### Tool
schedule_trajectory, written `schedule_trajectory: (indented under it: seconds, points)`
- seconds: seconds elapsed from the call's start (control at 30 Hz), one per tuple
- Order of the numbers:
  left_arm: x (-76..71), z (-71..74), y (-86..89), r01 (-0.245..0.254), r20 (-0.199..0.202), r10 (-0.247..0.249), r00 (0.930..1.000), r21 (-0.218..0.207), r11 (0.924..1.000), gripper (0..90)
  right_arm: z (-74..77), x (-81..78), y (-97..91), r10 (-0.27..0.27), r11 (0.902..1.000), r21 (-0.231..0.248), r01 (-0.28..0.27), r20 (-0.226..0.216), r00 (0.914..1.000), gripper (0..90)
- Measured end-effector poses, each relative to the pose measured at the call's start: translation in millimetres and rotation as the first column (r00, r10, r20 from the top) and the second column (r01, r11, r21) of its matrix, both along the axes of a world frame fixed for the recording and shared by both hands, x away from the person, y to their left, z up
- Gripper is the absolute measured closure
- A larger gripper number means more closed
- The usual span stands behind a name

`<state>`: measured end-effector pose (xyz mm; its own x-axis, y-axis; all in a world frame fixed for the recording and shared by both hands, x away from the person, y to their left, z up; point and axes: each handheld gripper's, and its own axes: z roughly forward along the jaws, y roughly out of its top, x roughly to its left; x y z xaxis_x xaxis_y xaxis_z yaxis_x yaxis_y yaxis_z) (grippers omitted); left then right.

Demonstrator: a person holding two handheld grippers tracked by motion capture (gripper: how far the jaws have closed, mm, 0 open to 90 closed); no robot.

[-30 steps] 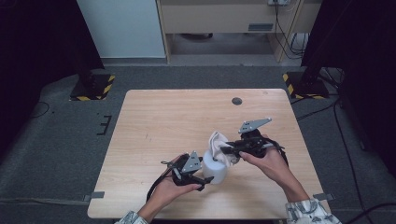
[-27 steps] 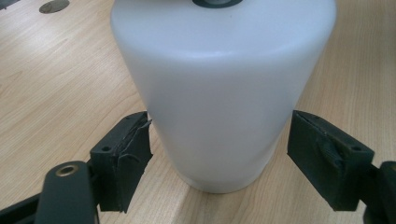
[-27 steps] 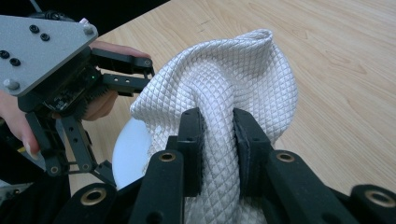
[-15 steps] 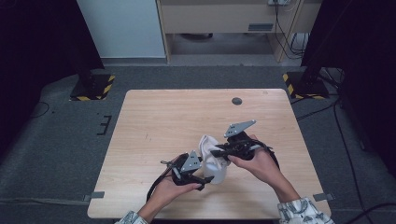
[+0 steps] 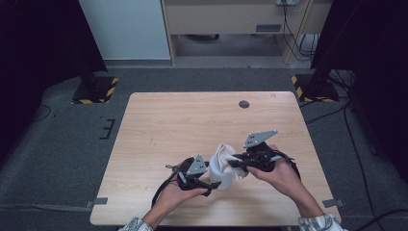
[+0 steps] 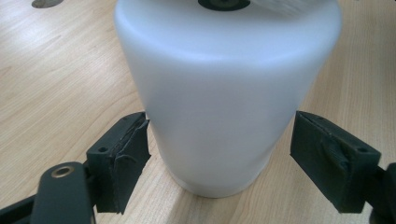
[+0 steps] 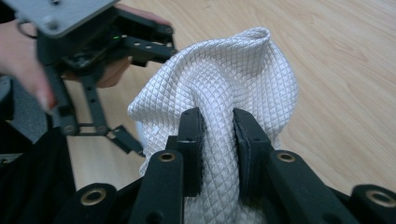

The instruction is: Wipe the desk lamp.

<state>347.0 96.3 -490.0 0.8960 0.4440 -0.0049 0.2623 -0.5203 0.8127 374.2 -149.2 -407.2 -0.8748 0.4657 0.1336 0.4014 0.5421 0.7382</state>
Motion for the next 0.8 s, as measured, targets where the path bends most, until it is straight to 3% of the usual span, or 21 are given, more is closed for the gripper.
schedule_trajectory:
  seconds: [0.1, 0.23, 0.4, 0.43, 0.63, 0.8]
  points:
    - [1.3, -0.7, -1.2, 0.008, -0.023, -0.008, 0.9997, 0.004, 1.0, 18.4, 2.3, 8.1, 5.4, -0.013, 0.9998, -0.015, 0.013, 0.0, 0.9999, 74.8]
    - [2.0, -0.8, -0.2, -0.01, -0.023, 0.011, 0.9997, 0.027, 0.9996, 18.3, 4.3, 17.7, 22.3, -0.001, 0.9995, -0.031, 0.001, 0.005, 1.0, 74.8]
    - [1.9, 0.9, 2.9, -0.028, -0.004, 0.028, 0.9996, 0.04, 0.9988, 18.0, 4.3, 16.6, 42.2, 0.024, 0.9982, -0.056, -0.023, 0.016, 0.9996, 74.9]
    - [2.0, 0.4, 2.1, -0.013, -0.015, 0.013, 0.9998, 0.022, 0.9997, 18.2, 4.0, 14.4, 44.1, 0.035, 0.9978, -0.058, -0.034, 0.019, 0.9992, 74.9]
    - [2.4, 0.6, 0.7, 0.007, -0.03, -0.006, 0.9995, 0.015, 0.9999, 19.1, 4.5, -2.6, 42.2, 0.1, 0.9934, -0.056, -0.1, 0.01, 0.9949, 75.3]
    - [1.6, 2.1, -0.2, 0.007, -0.031, -0.007, 0.9995, 0.012, 0.9999, 20.8, 11.1, -4.9, 31.5, 0.096, 0.9887, -0.117, -0.094, 0.013, 0.9953, 75.5]
